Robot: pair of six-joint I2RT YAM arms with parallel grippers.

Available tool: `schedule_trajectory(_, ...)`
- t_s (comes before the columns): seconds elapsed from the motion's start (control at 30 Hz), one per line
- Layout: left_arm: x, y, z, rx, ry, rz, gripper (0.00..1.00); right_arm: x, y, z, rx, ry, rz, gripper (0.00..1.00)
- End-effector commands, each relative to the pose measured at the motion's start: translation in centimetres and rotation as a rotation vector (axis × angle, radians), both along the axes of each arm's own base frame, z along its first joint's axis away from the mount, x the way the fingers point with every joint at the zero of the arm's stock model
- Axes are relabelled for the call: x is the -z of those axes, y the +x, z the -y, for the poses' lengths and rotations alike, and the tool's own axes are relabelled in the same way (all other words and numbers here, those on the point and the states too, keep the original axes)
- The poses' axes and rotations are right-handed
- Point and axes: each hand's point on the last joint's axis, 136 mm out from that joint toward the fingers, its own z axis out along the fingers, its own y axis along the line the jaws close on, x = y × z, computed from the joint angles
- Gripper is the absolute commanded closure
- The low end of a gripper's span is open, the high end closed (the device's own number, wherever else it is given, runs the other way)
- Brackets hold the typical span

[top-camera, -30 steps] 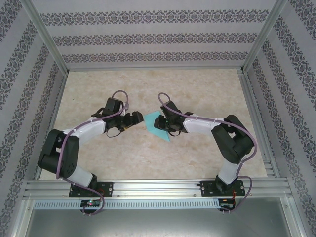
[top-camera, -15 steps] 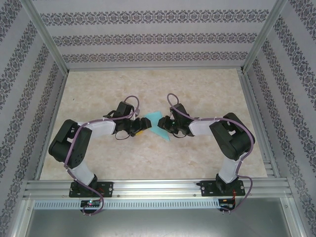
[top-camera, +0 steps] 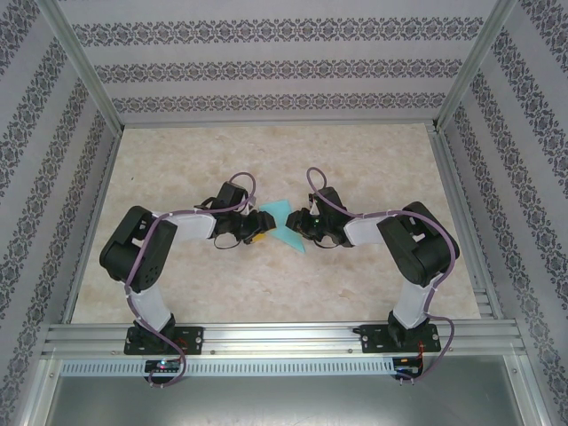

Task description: Fold a paper plane with a square sheet of paper (pick it up from the middle)

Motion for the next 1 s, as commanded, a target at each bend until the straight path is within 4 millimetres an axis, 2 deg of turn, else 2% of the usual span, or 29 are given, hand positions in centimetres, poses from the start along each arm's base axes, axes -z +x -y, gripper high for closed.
schedule_trajectory(0.0, -1.3, 1.2, 1.4, -0.003, -0.039, 0.048, 0.48, 4.5, -2.0, 2.4, 0.025, -0.111, -0.114, 0.7)
schedule_trajectory(0.23, -1.5, 1.8, 2.4, 0.01, -0.097, 0.045, 0.53, 4.7, -2.0, 2.4, 0.016, -0.111, -0.11, 0.71)
schedule_trajectory(0.4, -1.3, 1.9, 2.6, 0.015, -0.095, 0.044, 0.6, 4.3, -2.0, 2.3, -0.006, -0.111, -0.079, 0.7)
schedule_trajectory(0.53, -1.4, 2.0, 2.8, 0.02, -0.106, 0.051, 0.73, 3.1, -1.7, 1.9, -0.053, -0.104, -0.007, 0.63)
schedule_trajectory(0.6, -1.4, 2.0, 2.7, 0.019, -0.105, 0.048, 0.8, 2.2, -1.4, 1.8, -0.069, -0.111, 0.034, 0.59)
schedule_trajectory(0.7, -1.2, 1.9, 2.6, 0.015, -0.101, 0.041, 0.91, -0.3, -0.5, 1.3, -0.079, -0.085, 0.098, 0.52)
schedule_trajectory(0.8, -1.1, 1.7, 2.5, 0.004, -0.098, 0.027, 0.93, -3.9, 0.1, 0.5, -0.074, -0.049, 0.177, 0.44)
schedule_trajectory(0.87, -1.4, 1.6, 2.6, -0.003, -0.106, 0.023, 0.94, -5.8, 0.2, 0.7, -0.063, -0.088, 0.248, 0.38)
schedule_trajectory(0.97, -1.7, 1.7, 2.6, -0.012, -0.108, 0.022, 0.95, -6.5, 0.0, 2.1, -0.051, -0.229, 0.33, 0.33)
